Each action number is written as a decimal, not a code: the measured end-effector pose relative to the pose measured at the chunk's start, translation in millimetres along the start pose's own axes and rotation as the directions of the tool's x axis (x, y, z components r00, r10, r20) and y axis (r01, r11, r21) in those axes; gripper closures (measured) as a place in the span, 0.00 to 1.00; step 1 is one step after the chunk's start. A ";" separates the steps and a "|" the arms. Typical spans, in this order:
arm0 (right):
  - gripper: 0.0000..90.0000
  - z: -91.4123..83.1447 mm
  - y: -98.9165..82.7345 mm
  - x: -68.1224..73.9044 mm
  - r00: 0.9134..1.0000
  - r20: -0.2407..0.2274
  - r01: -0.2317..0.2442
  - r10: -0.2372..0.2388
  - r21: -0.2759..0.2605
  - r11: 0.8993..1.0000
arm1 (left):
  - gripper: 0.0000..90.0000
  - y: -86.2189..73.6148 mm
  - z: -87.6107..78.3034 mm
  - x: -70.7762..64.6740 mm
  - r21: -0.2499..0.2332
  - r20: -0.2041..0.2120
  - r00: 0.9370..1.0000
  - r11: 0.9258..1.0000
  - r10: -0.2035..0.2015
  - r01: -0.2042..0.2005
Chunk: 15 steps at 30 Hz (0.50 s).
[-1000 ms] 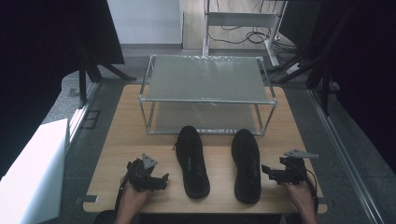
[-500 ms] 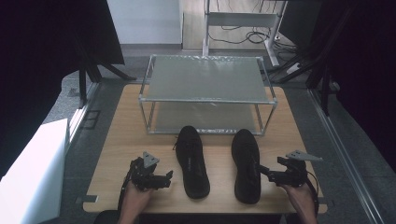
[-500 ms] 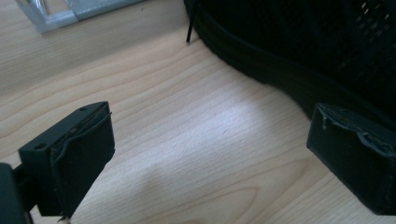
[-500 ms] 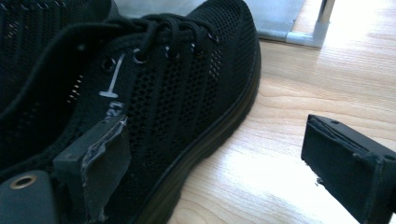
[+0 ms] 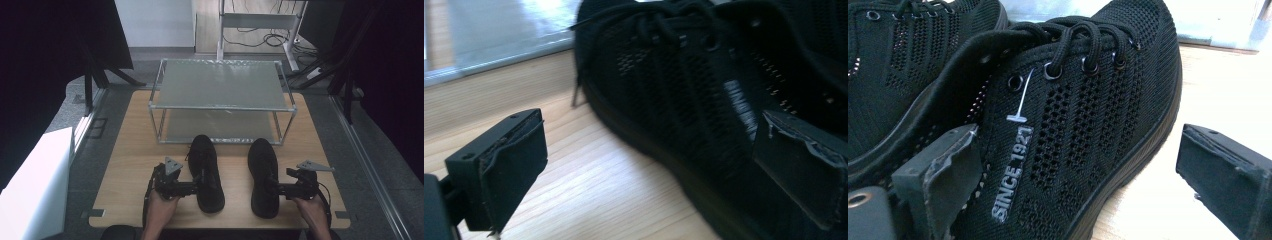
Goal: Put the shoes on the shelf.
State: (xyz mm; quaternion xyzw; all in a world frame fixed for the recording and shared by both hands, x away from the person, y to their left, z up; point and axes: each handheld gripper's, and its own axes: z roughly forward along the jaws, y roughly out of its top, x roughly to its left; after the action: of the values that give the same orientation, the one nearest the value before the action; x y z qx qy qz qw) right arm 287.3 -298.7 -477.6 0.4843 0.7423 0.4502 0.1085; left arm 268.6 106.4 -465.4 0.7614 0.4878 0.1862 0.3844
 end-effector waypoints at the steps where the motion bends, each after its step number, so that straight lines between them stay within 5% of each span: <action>1: 0.06 0.3 0.2 -0.4 1.000 0.000 -0.001 0.001 -0.002 1.000 | 0.01 2.2 2.8 -2.9 0.010 -0.001 1.000 1.000 0.012 -0.012; 6: 0.04 5.8 1.5 0.8 1.000 0.013 0.008 -0.008 0.011 1.000 | 0.00 7.5 12.4 -7.6 0.026 0.005 1.000 1.000 0.015 -0.015; 11: 0.08 10.8 5.8 3.5 1.000 0.012 0.015 -0.015 -0.001 1.000 | 0.00 14.0 24.3 -10.0 0.030 0.024 1.000 0.999 -0.012 0.011; 15: 0.11 22.2 6.5 8.0 0.999 0.026 0.042 -0.043 0.041 0.998 | 0.00 16.4 34.0 -9.4 0.043 0.040 0.998 0.998 -0.045 0.043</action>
State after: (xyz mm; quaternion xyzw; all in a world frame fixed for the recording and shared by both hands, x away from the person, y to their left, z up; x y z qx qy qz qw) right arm 300.5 -278.8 -483.0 0.4763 0.7598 0.4264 0.1183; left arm 296.6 80.6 -473.6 0.7621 0.5002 0.1518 0.3821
